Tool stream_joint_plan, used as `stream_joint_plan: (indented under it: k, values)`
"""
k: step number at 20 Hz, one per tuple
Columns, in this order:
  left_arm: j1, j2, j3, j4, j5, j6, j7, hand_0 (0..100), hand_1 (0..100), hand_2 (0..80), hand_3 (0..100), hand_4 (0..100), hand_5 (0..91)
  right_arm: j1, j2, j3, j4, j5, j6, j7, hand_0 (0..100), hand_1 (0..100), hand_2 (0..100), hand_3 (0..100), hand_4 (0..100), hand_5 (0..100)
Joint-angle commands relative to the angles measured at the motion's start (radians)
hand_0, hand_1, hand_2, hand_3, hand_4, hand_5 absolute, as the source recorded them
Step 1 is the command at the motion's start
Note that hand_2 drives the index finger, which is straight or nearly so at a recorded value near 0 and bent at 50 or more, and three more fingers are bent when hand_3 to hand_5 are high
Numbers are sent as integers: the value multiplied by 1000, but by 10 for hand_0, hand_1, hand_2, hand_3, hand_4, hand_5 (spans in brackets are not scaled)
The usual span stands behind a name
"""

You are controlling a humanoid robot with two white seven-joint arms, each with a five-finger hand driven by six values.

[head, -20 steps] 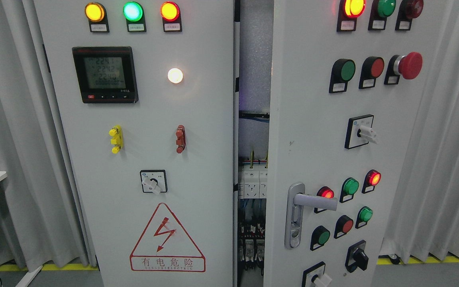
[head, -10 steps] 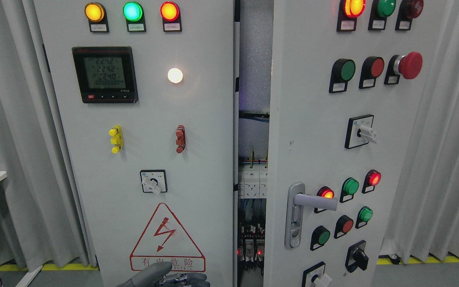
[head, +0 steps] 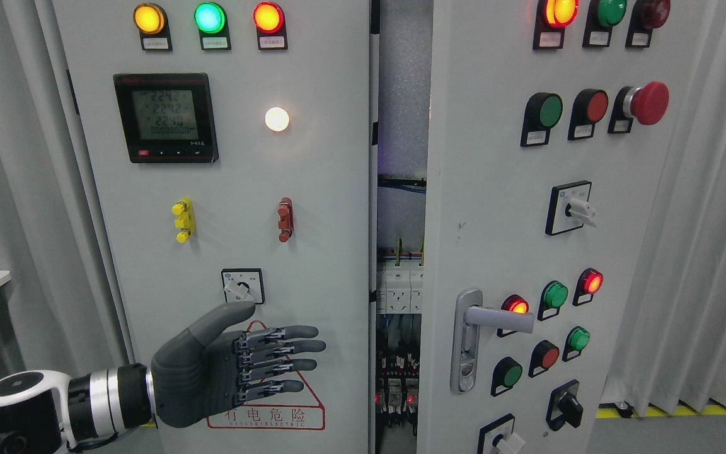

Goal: Open door with both hands
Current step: 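Raise the left hand toward the gap beside the handled door, then insert the left hand fingers into the gap behind the handled door edge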

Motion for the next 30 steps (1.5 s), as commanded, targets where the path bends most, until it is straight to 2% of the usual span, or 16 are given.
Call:
stream_joint_plan:
  k: [1,3,5,10,13,18,25,30]
  values:
    - [-123,-60,66,98,59,25,2,288,0,27,28,34,0,-28,-3,-1,-34,-1,0,0,218,0,0,0,0,0]
    - [-157,-68,66,132,71,70,1,288,0,27,28,34,0,-28,-3,0,-34,0,0,0,218,0,0,0,0,0]
    - [-188,-71,63,171,131,78,1,288,0,27,28,34,0,-28,-3,0,-34,-1,0,0,218,0,0,0,0,0]
    - [-275,-71,-31,247,186,76,-3,288,0,27,28,34,0,-28,-3,0,-34,0,0,0,218,0,0,0,0,0]
    - [-346,-65,-140,304,220,56,-3,288,0,27,28,34,0,-28,-3,0,-34,0,0,0,218,0,0,0,0,0]
    - [-458,-59,-340,373,293,-60,-6,288,0,27,28,34,0,-28,-3,0,-34,0,0,0,218,0,0,0,0,0]
    - [-562,-59,-548,378,336,-163,-13,288,0,27,28,33,0,-28,-3,0,-34,0,0,0,218,0,0,0,0,0]
    - [-694,-65,-735,421,433,-257,-13,288,0,27,28,33,0,-28,-3,0,-34,-1,0,0,218,0,0,0,0,0]
